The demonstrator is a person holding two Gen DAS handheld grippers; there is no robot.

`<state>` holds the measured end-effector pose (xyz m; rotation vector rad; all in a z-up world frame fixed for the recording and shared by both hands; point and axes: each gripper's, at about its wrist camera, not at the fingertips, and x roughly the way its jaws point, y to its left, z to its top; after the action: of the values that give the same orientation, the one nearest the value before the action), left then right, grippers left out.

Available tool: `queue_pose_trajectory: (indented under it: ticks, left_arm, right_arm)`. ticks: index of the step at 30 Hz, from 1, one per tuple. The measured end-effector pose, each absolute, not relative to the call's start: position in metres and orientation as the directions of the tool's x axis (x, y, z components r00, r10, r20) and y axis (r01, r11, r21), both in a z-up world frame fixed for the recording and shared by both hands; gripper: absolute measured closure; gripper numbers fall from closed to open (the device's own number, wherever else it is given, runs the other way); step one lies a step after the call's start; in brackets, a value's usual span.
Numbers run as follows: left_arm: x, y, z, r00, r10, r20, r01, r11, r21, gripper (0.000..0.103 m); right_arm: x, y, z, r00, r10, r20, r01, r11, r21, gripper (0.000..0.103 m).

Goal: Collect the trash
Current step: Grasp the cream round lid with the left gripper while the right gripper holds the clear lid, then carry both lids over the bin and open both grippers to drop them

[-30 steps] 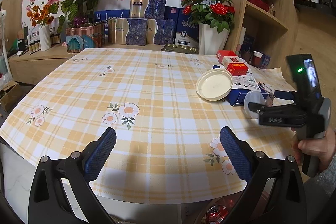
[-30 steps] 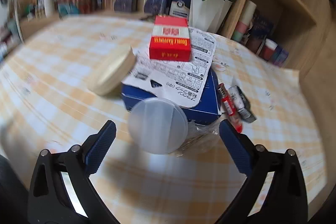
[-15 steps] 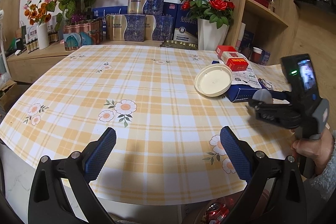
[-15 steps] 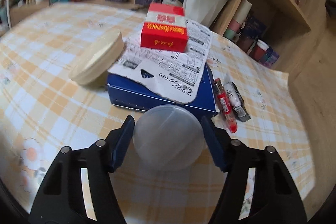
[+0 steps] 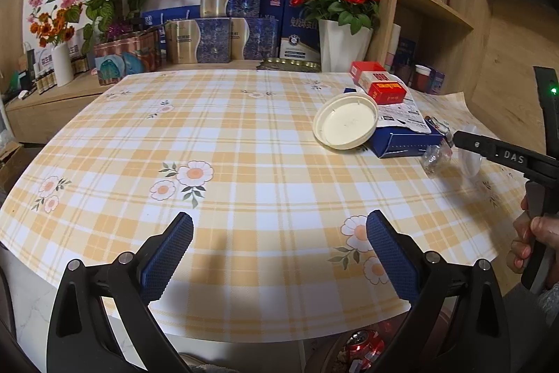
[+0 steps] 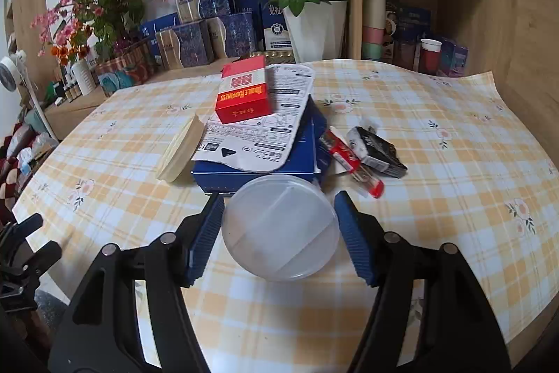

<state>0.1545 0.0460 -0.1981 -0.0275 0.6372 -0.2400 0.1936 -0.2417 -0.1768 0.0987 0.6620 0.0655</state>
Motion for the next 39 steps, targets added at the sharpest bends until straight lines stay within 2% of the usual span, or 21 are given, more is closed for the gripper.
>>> queue_pose_trajectory:
  ticks: [2,5,10,14,23,28,31,33,39]
  left_arm:
    - [0.16,0.047,-0.197,0.75,-0.272,-0.604,0.234,0.962,-0.143,0.006]
    - [0.183,0.041,-0.189,0.669,-0.404,-0.624,0.303,0.915,-0.267,0.006]
    - [0.235,0.005,-0.168,0.585,-0.504,-0.635,0.404,0.86,-0.311,0.006]
    - [0.296,-0.019,-0.181,0.489,-0.576,-0.655,0.439,0.812,-0.386,0.006]
    - [0.365,-0.031,-0.204,0.414,-0.609,-0.677,0.338,0.793,-0.507,0.006]
    - [0.375,-0.042,-0.213,0.418,-0.551,-0.722,0.307,0.834,-0.458,0.006]
    - [0.375,-0.039,-0.215,0.425,-0.56,-0.711,0.294,0.828,-0.477,0.006]
    - [0.372,-0.038,-0.213,0.421,-0.56,-0.713,0.302,0.828,-0.473,0.017]
    - [0.345,-0.032,-0.202,0.412,-0.576,-0.706,0.334,0.816,-0.471,0.017]
  right_arm:
    - [0.189,-0.25,-0.176,0.789,0.096,-0.607,-0.019,0.991,0.132,0.037]
    - [0.181,-0.262,-0.176,0.791,0.098,-0.604,-0.007,0.989,0.151,0.037]
    - [0.175,-0.275,-0.177,0.794,0.087,-0.602,0.02,0.985,0.169,0.037]
    - [0.172,-0.282,-0.178,0.794,0.093,-0.601,0.029,0.981,0.191,0.037]
    - [0.17,-0.289,-0.184,0.791,0.096,-0.605,0.03,0.98,0.195,0.037]
    - [0.172,-0.29,-0.186,0.789,0.103,-0.606,0.032,0.978,0.207,0.037]
    - [0.17,-0.29,-0.187,0.788,0.105,-0.607,0.03,0.978,0.208,0.037]
    - [0.169,-0.29,-0.186,0.788,0.107,-0.606,0.031,0.977,0.212,0.037]
    - [0.161,-0.286,-0.179,0.794,0.118,-0.597,0.02,0.975,0.22,0.037]
